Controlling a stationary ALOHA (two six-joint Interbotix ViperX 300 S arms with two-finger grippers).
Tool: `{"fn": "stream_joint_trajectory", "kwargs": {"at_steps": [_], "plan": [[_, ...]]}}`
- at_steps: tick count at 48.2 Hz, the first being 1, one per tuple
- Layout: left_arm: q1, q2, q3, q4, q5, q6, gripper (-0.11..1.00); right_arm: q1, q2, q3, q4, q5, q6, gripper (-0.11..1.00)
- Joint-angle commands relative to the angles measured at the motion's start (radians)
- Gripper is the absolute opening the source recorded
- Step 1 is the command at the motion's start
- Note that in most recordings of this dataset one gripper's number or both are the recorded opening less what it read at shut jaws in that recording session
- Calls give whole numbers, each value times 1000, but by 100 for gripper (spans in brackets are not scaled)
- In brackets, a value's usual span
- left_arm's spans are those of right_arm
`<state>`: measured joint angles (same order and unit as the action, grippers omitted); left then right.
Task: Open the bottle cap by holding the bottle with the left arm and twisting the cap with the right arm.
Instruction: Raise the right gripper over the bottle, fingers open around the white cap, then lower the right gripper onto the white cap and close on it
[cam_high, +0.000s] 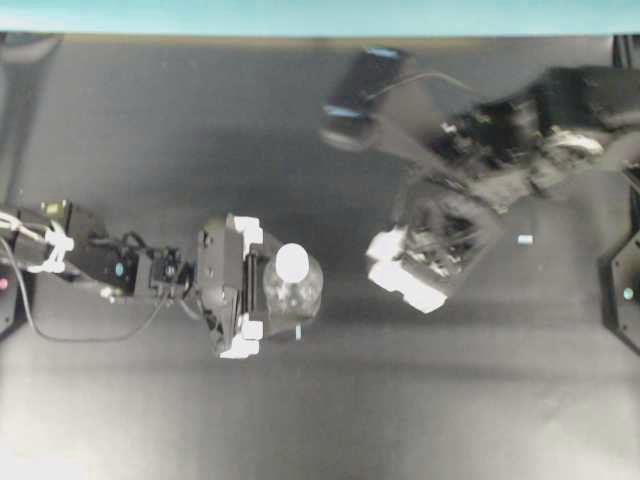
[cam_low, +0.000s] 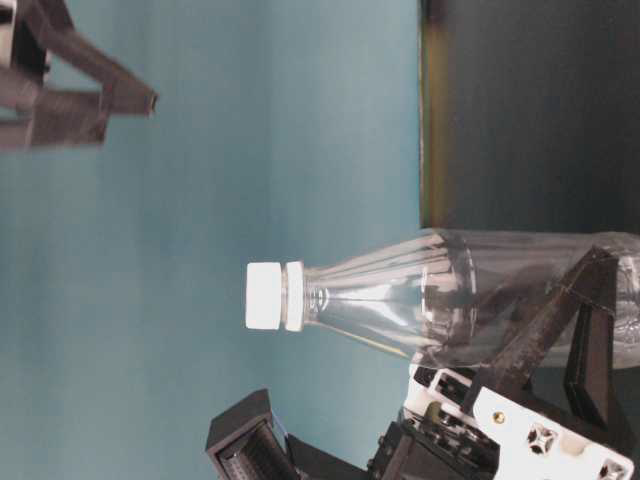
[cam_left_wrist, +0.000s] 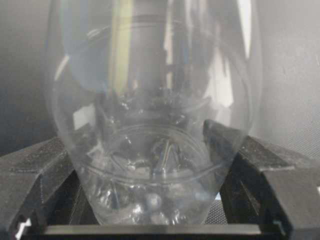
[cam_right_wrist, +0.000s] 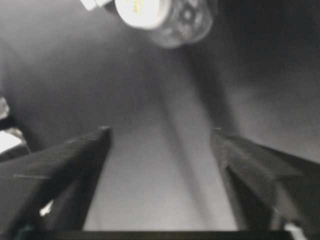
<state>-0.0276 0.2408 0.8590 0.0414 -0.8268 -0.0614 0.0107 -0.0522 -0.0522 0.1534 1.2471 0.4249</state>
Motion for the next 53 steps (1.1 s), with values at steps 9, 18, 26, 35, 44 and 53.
{"fn": "stream_joint_trajectory", "kwargs": {"at_steps": [9, 18, 26, 35, 44, 53], "plan": [[-3, -3, -9, 3, -11, -2, 81, -9, 195, -247, -6, 135, 202, 83], [-3, -3, -9, 3, -11, -2, 81, -8, 299, -367, -6, 178, 304, 83], [-3, -3, -9, 3, -9, -2, 81, -3, 339, -390, -6, 181, 364, 83], [-5, -3, -8, 3, -6, -3, 81, 6, 360, -373, -6, 178, 362, 82], [-5, -3, -9, 3, -6, -6, 81, 8, 371, -354, -6, 166, 350, 82], [-5, -3, -8, 3, -5, -9, 81, 8, 373, -327, -6, 124, 348, 75]]}}
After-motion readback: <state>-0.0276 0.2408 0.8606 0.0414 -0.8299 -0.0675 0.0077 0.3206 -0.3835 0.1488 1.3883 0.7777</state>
